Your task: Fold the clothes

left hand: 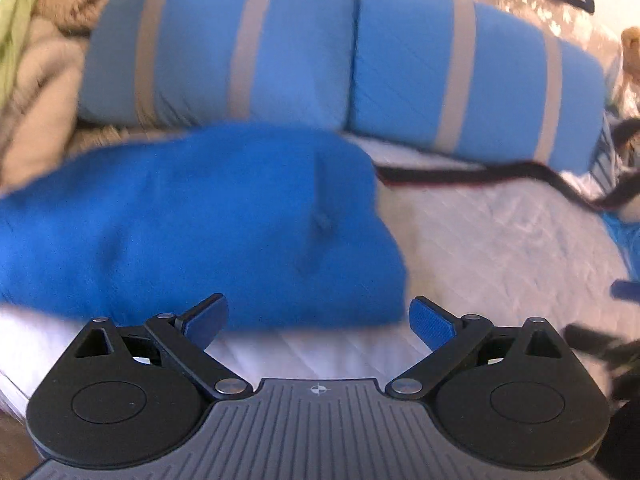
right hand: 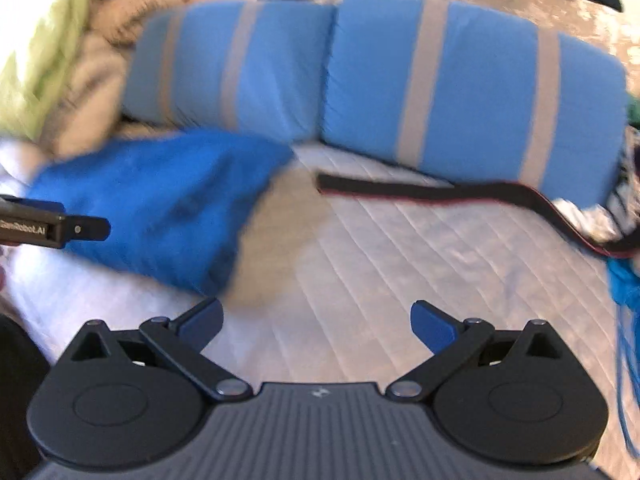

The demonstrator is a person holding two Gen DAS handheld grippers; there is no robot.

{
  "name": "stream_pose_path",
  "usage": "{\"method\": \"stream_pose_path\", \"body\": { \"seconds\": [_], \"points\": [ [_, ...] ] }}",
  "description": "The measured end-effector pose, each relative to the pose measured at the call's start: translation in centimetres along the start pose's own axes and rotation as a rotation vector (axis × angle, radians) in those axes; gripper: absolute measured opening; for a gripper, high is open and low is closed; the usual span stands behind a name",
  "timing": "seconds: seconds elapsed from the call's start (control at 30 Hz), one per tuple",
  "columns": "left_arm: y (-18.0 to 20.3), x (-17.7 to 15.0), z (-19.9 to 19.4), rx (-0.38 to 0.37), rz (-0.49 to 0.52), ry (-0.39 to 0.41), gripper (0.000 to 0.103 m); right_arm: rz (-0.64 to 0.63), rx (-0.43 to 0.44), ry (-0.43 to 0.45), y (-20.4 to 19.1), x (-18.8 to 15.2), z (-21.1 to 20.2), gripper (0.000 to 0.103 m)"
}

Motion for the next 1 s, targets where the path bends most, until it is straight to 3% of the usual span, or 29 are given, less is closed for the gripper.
{"method": "stream_pose_path", "body": {
  "seconds": [0.23, 0.5, 0.7, 1.0],
  "points": [
    [0.9, -6.5, 5.4, 0.146, -0.072, -0.110, 0.099, 0.190, -0.145, -0.079, 1.5, -6.1, 5.3, 0.103],
    [0.2, -8.2, 5.6, 0.130, -0.044, 0.060, 0.102, 0.184, -0.188, -0.070, 0.4, -8.5, 7.9, 0.103],
    [0.3, -8.1, 5.5, 0.146, -0.036, 0.079, 0.102, 0.144, -0.145, -0.076, 0.0, -8.7, 7.9, 0.103],
    [0.7, -8.2, 5.8, 0.164, -0.031, 0.096, 0.103, 0.129, -0.158, -0.071, -0.3, -8.7, 8.2, 0.103]
  ]
}}
Point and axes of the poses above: each gripper's, at about its wrist camera, not at the fingertips, and z roughly the way its jaws point, y to its right, x to its top, the point moved 9 cm from there along z, roughly the way its jaws point, and after that the axes turned 7 degrees about -y, right-handed, at the moved point
